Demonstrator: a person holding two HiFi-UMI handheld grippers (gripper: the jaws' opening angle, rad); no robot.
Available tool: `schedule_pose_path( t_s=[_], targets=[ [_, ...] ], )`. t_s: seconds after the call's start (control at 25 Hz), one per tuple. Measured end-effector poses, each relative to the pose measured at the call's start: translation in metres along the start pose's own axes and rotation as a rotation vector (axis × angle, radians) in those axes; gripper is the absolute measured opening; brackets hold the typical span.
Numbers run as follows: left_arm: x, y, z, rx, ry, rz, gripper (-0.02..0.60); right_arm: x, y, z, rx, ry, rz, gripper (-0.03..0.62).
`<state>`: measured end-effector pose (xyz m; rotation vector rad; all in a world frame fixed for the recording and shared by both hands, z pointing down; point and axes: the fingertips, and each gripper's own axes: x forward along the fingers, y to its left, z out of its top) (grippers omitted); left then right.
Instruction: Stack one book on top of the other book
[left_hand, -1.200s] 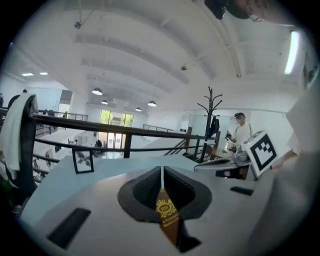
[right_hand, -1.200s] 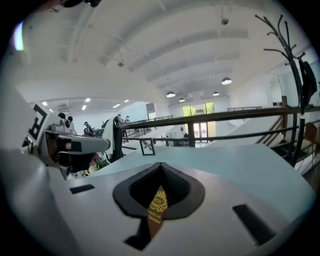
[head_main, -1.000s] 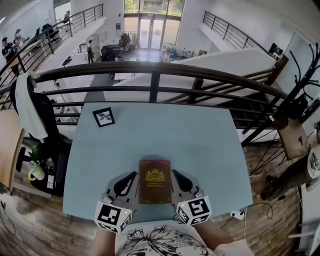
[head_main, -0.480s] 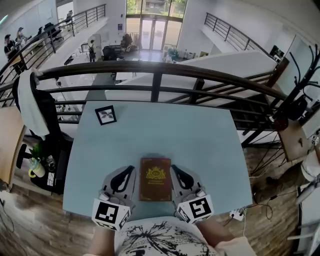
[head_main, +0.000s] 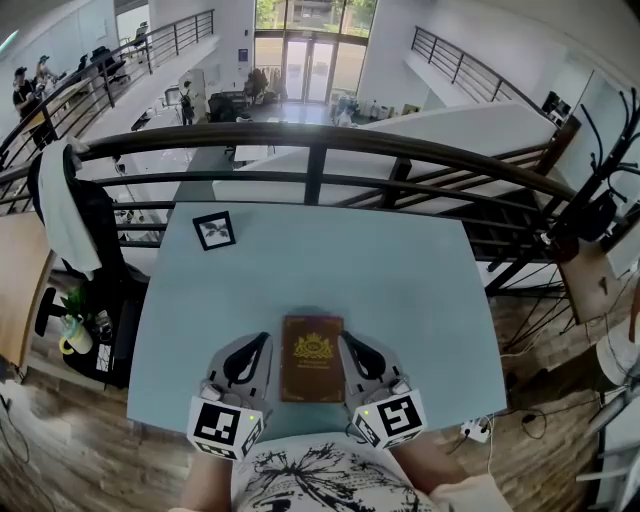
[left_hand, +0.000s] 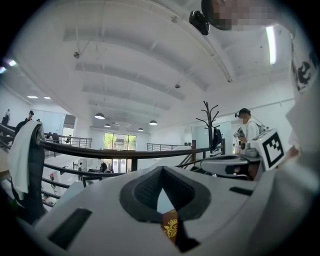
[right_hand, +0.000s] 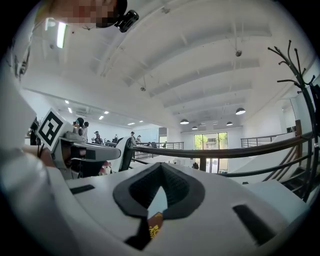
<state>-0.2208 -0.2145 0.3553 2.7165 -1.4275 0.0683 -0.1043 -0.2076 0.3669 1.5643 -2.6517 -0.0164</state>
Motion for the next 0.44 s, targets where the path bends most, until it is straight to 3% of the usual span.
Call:
schedule_pose_path(
  t_s=[0.44],
  targets=[
    [-0.0021, 0.0021, -0.0022, 0.002, 0.032, 0.007, 0.009, 0.005, -0.0013, -0.0079, 0.005, 0.024, -0.019, -0.008]
  ],
)
